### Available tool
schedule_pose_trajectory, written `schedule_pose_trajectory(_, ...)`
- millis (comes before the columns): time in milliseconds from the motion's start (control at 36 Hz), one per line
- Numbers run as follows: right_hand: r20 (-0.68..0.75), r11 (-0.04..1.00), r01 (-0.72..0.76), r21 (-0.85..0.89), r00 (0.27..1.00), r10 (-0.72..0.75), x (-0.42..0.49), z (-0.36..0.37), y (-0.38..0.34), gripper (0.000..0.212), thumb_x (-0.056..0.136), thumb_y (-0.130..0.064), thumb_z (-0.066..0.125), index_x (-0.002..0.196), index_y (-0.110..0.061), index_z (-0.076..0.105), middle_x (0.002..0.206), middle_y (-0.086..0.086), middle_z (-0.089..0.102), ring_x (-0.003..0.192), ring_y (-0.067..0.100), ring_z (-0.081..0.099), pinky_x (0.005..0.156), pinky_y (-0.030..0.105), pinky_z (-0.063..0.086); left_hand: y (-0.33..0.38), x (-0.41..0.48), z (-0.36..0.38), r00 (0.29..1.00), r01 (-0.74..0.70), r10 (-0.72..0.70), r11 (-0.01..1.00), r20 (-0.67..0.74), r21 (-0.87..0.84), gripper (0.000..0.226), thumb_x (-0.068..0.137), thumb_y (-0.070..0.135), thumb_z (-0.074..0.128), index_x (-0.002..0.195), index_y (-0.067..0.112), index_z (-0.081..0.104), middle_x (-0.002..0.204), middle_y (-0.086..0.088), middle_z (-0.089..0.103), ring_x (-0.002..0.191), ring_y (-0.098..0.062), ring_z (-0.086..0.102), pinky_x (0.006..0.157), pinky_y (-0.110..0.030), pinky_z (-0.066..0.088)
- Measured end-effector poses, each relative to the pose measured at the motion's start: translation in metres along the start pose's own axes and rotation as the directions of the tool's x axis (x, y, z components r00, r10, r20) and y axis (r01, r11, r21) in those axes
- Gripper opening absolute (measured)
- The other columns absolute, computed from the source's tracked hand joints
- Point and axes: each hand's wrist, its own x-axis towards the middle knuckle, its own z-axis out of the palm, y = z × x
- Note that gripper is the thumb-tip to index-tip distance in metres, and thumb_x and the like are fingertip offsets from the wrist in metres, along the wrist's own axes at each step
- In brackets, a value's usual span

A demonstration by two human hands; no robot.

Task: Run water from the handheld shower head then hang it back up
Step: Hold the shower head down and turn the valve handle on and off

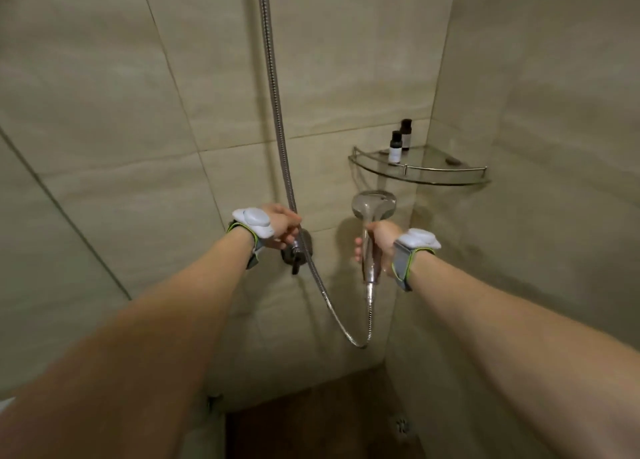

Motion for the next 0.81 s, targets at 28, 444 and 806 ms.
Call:
schedule_pose_trajectory(28,-0.033,0.998,-0.029,-0.055,0.999,0.027,0.004,-0.001,0.002,0.023,0.103,-0.023,0.043,0.092,-0.005,0.052,0.073,0.009,0.051,0.056,0.025,0.049,0.055,0.031,0.045,-0.009,0.005,0.000,1.000,0.026,-0.026,1.000,-0.003,0.007,0.009,0.096,0.018,0.054,0.088,0.017,0.058,0.068,-0.002,0.058,0.055,-0.014,0.053,0.053,-0.022,0.044)
schedule_pose_trajectory(444,-0.274,0.917,-0.082,-0.391,0.961,-0.031,0.092,-0.023,0.047,0.025,0.070,-0.038,0.061,0.071,-0.015,0.051,0.045,0.000,0.050,0.045,0.021,0.050,0.055,0.029,0.038,-0.097,0.072,0.014,0.977,0.215,-0.215,0.976,-0.003,-0.021,0.021,0.100,0.009,0.043,0.084,0.013,0.056,0.073,-0.007,0.051,0.057,-0.016,0.046,0.052,-0.024,0.042)
schedule_pose_trajectory(806,-0.446,0.849,-0.056,-0.526,0.868,-0.219,0.102,-0.032,0.074,0.029,0.086,-0.037,0.060,0.096,-0.011,0.069,0.084,0.005,0.063,0.075,0.029,0.056,0.049,0.024,0.031,-0.138,0.147,0.036,0.975,0.180,-0.210,0.939,0.072,0.292,0.053,0.098,0.030,0.052,0.145,0.010,0.043,0.144,-0.010,0.049,0.135,-0.031,0.046,0.111,-0.042,0.041)
